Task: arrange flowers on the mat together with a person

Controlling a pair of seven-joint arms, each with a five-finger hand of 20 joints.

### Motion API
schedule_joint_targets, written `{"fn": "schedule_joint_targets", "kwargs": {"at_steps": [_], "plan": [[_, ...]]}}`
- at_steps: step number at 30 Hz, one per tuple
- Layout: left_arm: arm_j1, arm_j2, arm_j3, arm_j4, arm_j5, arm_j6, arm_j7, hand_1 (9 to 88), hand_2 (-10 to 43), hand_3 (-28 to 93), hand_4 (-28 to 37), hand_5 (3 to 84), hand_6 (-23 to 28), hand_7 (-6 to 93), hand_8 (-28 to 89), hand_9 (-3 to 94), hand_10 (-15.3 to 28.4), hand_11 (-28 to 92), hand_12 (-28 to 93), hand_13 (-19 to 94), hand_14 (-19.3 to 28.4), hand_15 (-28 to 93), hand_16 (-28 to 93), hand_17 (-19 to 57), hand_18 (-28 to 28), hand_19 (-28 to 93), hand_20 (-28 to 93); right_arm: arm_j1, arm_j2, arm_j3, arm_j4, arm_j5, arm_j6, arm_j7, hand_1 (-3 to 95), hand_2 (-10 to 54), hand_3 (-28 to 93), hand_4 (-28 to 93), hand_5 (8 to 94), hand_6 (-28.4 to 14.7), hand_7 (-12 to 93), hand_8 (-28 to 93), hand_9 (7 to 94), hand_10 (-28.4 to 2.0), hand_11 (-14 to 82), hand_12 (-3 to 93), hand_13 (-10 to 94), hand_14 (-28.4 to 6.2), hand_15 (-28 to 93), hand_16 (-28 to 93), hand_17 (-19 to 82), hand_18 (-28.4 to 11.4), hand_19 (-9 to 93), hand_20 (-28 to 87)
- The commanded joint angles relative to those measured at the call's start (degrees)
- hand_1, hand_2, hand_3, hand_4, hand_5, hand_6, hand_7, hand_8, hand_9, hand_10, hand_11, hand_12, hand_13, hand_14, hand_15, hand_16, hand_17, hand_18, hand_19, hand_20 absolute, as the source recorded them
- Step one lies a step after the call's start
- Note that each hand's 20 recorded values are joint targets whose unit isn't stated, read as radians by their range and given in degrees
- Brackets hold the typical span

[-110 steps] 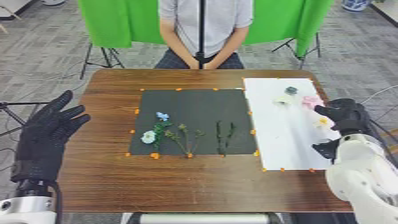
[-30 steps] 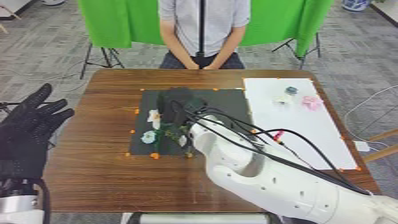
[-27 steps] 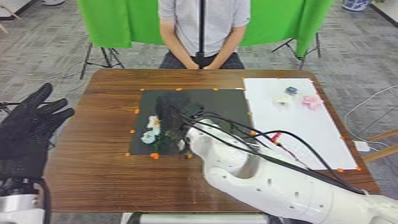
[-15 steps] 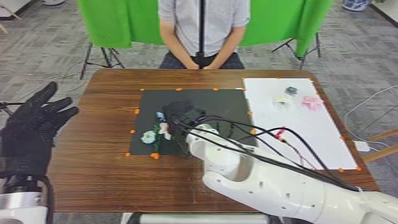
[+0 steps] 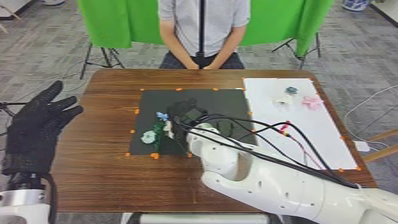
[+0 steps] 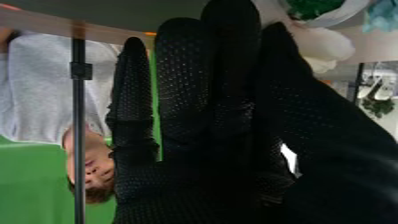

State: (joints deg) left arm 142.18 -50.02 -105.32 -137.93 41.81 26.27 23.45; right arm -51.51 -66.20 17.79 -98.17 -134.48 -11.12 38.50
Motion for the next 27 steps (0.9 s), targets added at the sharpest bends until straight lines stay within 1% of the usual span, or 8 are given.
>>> {"fn": "schedule_joint_targets", "kwargs": {"at_steps": [1, 9, 12, 16, 17, 24, 25, 27], "plan": [[0.42, -0.07, 0.51, 0.37, 0.25, -0.53, -0.66, 18.8, 7.0, 78, -28.3, 34.6, 7.0, 14.2, -11, 33.7, 19.8, 27, 9, 23, 27.0, 57, -12, -9.9, 21.4, 50, 11, 0.92, -0.86, 0.29, 0.0, -1.65, -1.5, 1.67, 50.5, -9.5, 70, -28, 71.2, 1.9, 16, -1, 86.2, -7.2, 23.0, 34.5, 74, -6.4, 62, 18, 28, -16.5, 79, 9], [1.42, 0.05, 0.18, 0.12, 0.13, -0.39, -0.72, 19.4, 6.8, 78, -28.3, 34.7, 7.0, 14.1, -11, 33.7, 19.8, 27, 9, 23, 26.9, 57, -12, -9.9, 21.4, 50, 11, 1.28, -0.95, 0.81, -0.82, -0.81, -3.47, 3.59, 48.8, -9.5, 71, -28, 66.2, 1.2, 14, -11, 83.9, -8.1, 25.1, 32.5, 73, -7.2, 63, 17, 27, -17.5, 80, 9], [1.76, 0.5, 0.48, 0.09, -0.3, -0.1, 0.16, 19.5, 6.9, 78, -28.3, 34.7, 7.0, 14.1, -11, 33.7, 19.8, 27, 9, 23, 27.0, 57, -12, -9.9, 21.4, 50, 11, 1.66, -0.75, 0.75, -0.9, -0.53, -3.17, 3.87, 48.5, -9.5, 71, -28, 65.1, 1.1, 14, -12, 83.1, -8.3, 25.2, 32.0, 73, -7.5, 63, 17, 27, -17.6, 80, 9], [2.14, -0.22, 0.18, -0.03, 0.07, -0.26, 0.06, 19.6, 6.9, 78, -28.3, 34.7, 7.0, 14.2, -11, 33.7, 19.8, 27, 9, 23, 27.0, 57, -12, -9.9, 21.3, 50, 11, 0.6, -0.86, 3.63, -2.26, 1.19, -2.44, 2.95, 47.5, -9.5, 71, -28, 64.8, 0.9, 14, -12, 82.7, -8.6, 26.1, 30.9, 73, -7.7, 63, 17, 27, -17.8, 80, 8], [2.5, 0.02, 0.19, -0.09, -0.14, 0.14, 0.52, 19.6, 6.9, 78, -28.3, 34.7, 7.1, 14.1, -11, 33.7, 19.8, 27, 9, 23, 26.9, 57, -12, -9.9, 21.4, 50, 11, 0.15, -0.77, 4.57, -2.98, 1.95, -1.62, 2.6, 47.1, -9.5, 72, -28, 64.7, 0.9, 14, -12, 82.4, -8.7, 26.7, 30.4, 72, -7.7, 63, 17, 27, -17.8, 80, 8], [2.13, -0.56, 1.01, 0.84, -0.45, 0.46, 0.49, 19.5, 6.9, 77, -28.3, 34.6, 7.0, 14.1, -11, 33.7, 19.8, 27, 9, 23, 26.9, 57, -12, -9.9, 21.4, 50, 11, -8.18, -0.53, 18.54, -10.04, 16.28, 7.12, -1.06, 42.1, -7.5, 74, -25, 64.3, 0.3, 14, -12, 78.5, -11.4, 32.5, 20.3, 71, -8.8, 62, 16, 27, -17.8, 79, 7], [3.49, -0.37, 0.93, 0.48, -1.07, 1.01, 1.31, 19.4, 6.9, 77, -28.3, 34.6, 7.0, 14.2, -10, 33.7, 19.8, 27, 9, 23, 26.9, 57, -12, -9.9, 21.4, 50, 11, -10.79, -0.48, 21.76, -11.77, 20.52, 7.72, -1.78, 39.8, -6.0, 75, -25, 64.3, 0.2, 14, -12, 77.9, -11.8, 32.0, 19.6, 70, -9.1, 61, 16, 26, -17.9, 79, 7], [3.23, -1.27, 0.82, 0.55, -0.47, 0.19, 0.1, 19.2, 6.9, 77, -28.3, 34.6, 7.0, 14.2, -11, 33.7, 19.8, 27, 9, 23, 26.9, 57, -12, -10.0, 21.4, 50, 11, -16.3, -0.28, 29.16, -14.91, 29.07, 8.1, -3.39, 36.6, -3.2, 74, -25, 63.6, -0.6, 14, -12, 75.6, -13.1, 29.7, 18.4, 69, -10.1, 61, 15, 25, -18.3, 78, 6]]}}
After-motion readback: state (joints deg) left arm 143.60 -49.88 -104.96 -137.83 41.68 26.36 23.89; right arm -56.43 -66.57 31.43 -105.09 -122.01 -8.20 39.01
